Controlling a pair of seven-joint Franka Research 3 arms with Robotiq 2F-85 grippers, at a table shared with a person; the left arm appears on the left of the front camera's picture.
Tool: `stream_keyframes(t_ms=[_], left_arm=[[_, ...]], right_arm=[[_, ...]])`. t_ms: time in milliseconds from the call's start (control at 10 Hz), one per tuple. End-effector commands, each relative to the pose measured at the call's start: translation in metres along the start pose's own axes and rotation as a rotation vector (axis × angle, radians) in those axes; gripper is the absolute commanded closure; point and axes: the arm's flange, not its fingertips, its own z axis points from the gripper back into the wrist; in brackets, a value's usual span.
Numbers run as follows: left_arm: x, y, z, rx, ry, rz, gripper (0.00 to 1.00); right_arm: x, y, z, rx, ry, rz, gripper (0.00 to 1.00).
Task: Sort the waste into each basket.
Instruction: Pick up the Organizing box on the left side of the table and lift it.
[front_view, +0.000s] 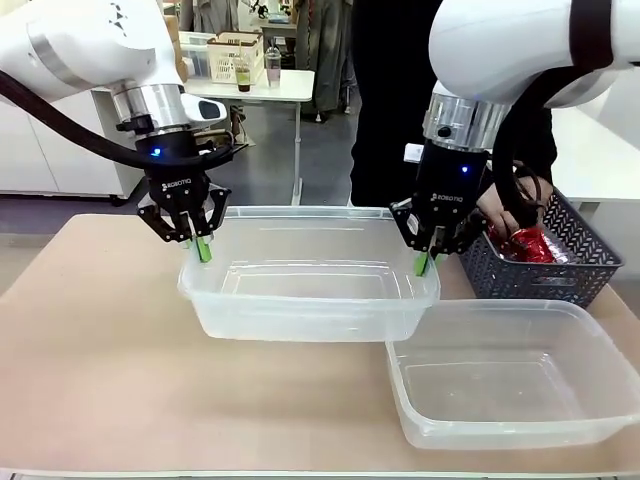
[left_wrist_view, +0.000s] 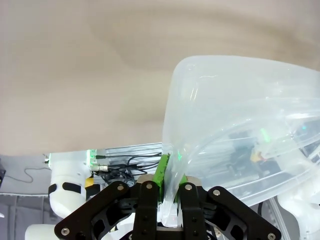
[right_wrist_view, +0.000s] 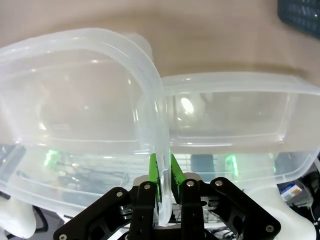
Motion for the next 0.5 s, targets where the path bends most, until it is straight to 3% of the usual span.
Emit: stream_keyframes(t_ms=[0,200,400], left_arm=[[-0.0006,-0.0013,-0.0013,-0.009,-0.005,0.029,0.93],[-0.0052,0.0010,0.0027,-0.042,-0.018,0.017,0.93],[0.0008,0.0009,-0.0026,0.000,0.006,0.002,0.93]], right_arm=[[-0.0067,-0.0058,0.0061,0.034,-0.006,0.013,0.90],[0.0008,-0.0054,0.0059,0.026,-0.004,-0.005,0.90],[-0.0035,-0.0005,0.0061,0.005,-0.014,0.001,0.90]])
